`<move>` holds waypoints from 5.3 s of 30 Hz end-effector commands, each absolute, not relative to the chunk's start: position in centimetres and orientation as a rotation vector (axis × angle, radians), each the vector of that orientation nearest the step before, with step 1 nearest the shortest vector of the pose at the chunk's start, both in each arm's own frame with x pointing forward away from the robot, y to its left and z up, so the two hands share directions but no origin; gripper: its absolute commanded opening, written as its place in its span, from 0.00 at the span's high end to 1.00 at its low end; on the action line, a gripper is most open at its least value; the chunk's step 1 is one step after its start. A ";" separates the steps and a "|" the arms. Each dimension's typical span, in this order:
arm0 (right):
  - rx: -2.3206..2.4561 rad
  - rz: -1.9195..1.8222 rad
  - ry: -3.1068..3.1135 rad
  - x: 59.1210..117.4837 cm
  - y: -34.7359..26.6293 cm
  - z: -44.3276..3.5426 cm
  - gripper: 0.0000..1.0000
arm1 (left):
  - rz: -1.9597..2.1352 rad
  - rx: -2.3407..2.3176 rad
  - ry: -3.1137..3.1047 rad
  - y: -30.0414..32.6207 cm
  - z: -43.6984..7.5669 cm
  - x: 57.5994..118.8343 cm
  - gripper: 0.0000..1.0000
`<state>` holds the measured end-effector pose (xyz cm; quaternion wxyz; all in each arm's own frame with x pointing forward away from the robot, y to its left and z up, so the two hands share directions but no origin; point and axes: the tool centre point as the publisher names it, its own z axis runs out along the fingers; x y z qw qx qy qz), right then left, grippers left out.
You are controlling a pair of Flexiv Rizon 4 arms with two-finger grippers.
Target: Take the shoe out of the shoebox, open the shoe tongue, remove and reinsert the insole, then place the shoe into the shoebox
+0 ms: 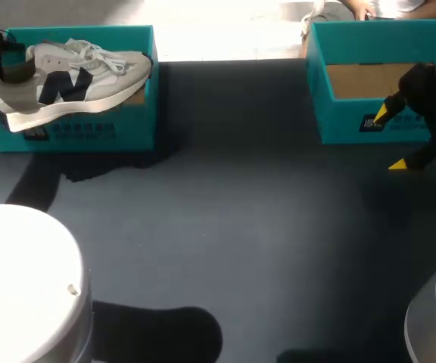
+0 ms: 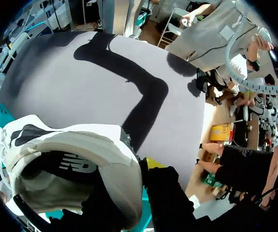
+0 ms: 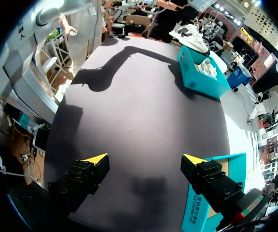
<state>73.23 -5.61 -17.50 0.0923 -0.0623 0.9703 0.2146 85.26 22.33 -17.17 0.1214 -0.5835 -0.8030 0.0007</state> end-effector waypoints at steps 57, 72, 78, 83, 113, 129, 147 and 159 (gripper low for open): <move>-0.185 0.633 2.885 73.4 -5.5 -17.5 0.00 | -0.259 -2.092 -2.218 -0.1 -24.1 73.5 1.00; -0.185 0.633 2.885 73.4 -5.5 -17.5 0.00 | -0.259 -2.092 -2.218 -0.1 -24.1 73.5 1.00; -0.185 0.633 2.885 73.4 -5.5 -17.5 0.00 | -0.266 -2.106 -2.202 -0.8 -25.0 73.2 1.00; -0.185 0.633 2.885 73.4 -5.5 -17.5 0.00 | -0.283 -2.077 -2.230 -2.4 -28.2 73.7 1.00; -0.185 0.633 2.885 73.4 -5.5 -17.5 0.00 | -0.378 -2.094 -2.202 -4.6 -39.5 74.0 1.00; -0.185 0.633 2.885 73.4 -5.5 -17.5 0.00 | -0.016 -2.149 -2.314 -3.4 -32.0 74.0 0.00; -0.185 0.633 2.885 73.4 -5.5 -17.5 0.00 | 0.824 -1.645 -2.633 3.9 -25.8 75.2 0.00; -0.185 0.633 2.885 73.4 -5.5 -17.5 0.00 | 0.824 -1.645 -2.633 3.9 -25.8 75.2 0.00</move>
